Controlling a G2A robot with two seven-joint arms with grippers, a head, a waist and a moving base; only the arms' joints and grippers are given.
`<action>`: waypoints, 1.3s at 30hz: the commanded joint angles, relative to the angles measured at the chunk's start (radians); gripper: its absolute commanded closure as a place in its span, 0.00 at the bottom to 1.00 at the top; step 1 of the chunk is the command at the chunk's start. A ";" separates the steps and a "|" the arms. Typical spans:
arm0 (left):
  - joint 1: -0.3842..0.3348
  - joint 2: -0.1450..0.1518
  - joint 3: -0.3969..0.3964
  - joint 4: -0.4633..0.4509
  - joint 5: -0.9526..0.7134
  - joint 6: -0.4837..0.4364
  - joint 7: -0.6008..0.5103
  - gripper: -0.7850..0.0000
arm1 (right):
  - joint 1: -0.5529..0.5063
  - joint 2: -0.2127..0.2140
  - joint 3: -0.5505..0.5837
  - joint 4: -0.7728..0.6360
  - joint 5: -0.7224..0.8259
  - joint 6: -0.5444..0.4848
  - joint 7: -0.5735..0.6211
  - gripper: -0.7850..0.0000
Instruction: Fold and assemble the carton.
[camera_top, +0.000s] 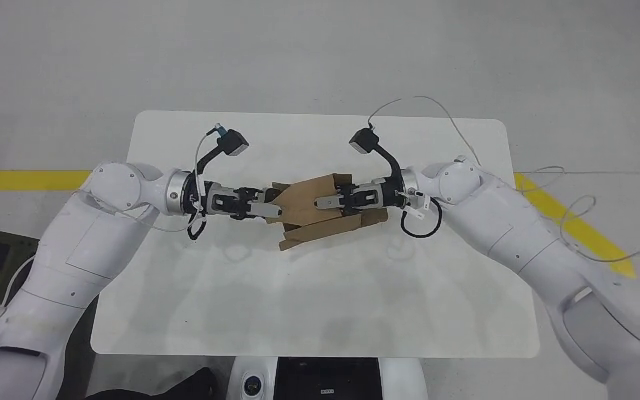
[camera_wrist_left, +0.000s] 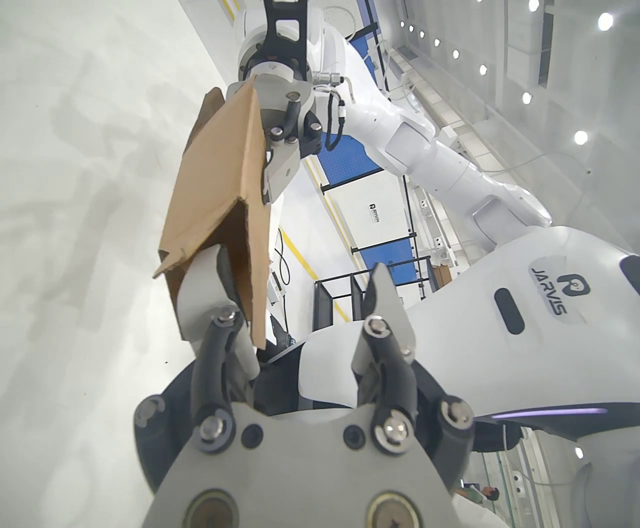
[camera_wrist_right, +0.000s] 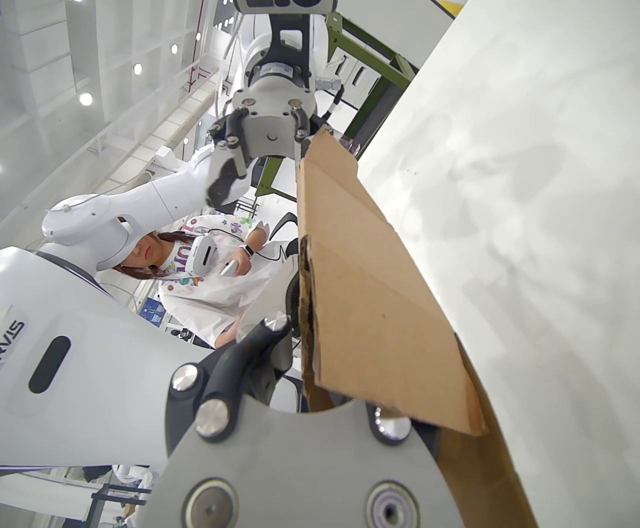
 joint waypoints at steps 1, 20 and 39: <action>0.002 0.001 -0.006 -0.004 -0.019 0.009 -0.008 0.00 | 0.001 -0.001 0.000 0.003 -0.006 -0.009 -0.009 1.00; 0.029 -0.010 -0.061 -0.043 -0.190 0.084 -0.084 0.00 | -0.008 -0.044 -0.010 0.060 -0.053 -0.098 -0.098 1.00; 0.025 -0.041 -0.045 -0.040 -0.088 0.051 -0.051 0.00 | -0.016 -0.117 -0.010 0.097 -0.069 -0.110 -0.110 1.00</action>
